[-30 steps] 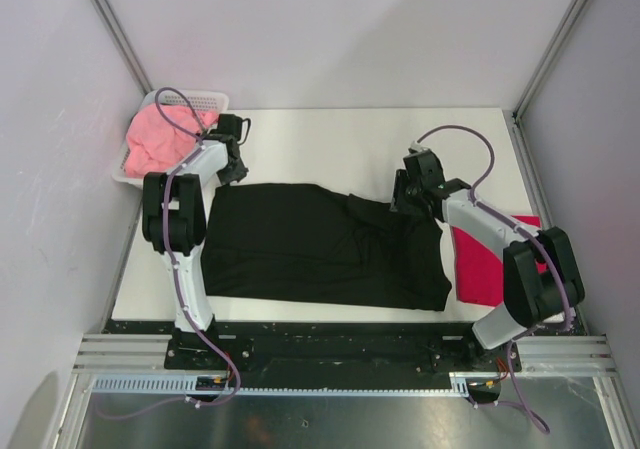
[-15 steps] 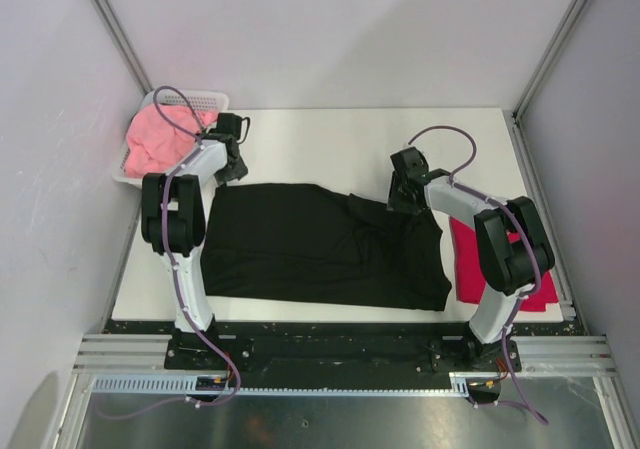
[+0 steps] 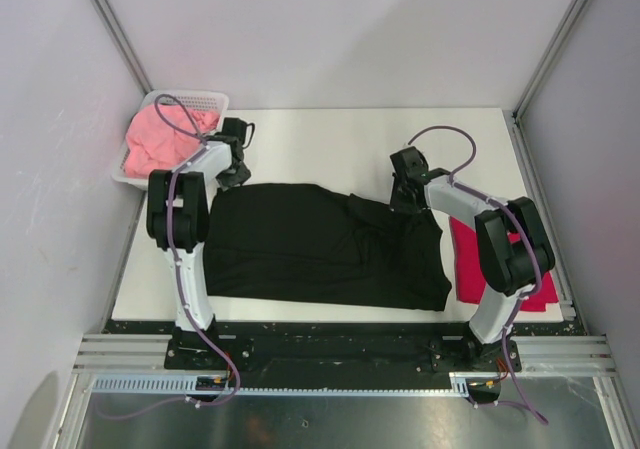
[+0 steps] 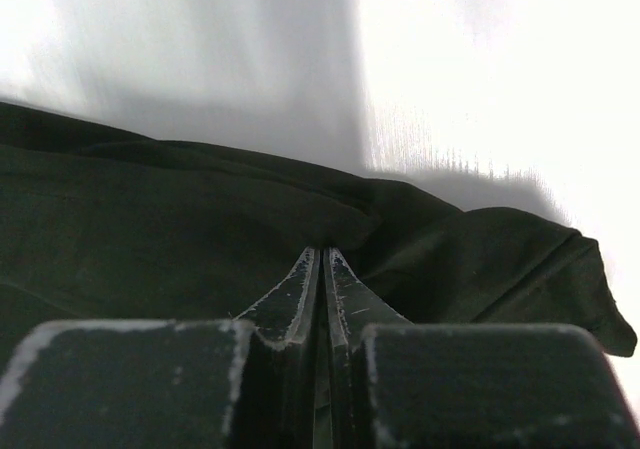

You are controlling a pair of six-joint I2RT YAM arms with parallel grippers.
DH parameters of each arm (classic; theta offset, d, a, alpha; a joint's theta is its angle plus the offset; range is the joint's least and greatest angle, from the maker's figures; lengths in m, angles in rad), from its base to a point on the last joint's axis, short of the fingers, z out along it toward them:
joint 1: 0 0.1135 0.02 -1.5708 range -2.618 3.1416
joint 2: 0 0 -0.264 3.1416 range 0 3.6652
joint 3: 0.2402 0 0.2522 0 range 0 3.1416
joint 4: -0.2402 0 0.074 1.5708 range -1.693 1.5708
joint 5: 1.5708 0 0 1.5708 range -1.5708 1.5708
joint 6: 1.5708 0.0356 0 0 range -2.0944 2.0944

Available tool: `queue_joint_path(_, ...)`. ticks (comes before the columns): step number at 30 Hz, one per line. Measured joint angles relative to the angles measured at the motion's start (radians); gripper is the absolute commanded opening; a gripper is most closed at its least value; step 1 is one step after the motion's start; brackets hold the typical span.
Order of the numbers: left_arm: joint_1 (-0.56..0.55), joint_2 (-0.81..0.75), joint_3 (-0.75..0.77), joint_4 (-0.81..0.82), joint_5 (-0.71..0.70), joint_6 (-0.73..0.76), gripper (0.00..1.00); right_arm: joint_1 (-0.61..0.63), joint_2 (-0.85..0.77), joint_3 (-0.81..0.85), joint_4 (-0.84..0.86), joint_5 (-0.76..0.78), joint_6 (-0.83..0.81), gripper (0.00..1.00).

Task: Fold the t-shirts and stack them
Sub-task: Grap the side of the flattened tshirt furthest away from the robot with both arms

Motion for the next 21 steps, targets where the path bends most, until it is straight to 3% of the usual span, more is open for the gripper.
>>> queue_joint_path(8, -0.001, 0.019, 0.007, -0.019, 0.008, -0.057, 0.03, 0.0, -0.049, 0.0, -0.011, -0.022, 0.0, 0.03)
queue_joint_path(16, 0.0, 0.006, 0.007, -0.023, 0.018, -0.053, 0.0, -0.009, -0.161, 0.02, -0.021, -0.042, 0.0, 0.01)
queue_joint_path(21, -0.005, -0.085, -0.03, -0.015, 0.018, -0.02, 0.03, -0.006, -0.228, 0.024, -0.057, -0.044, 0.0, 0.0)
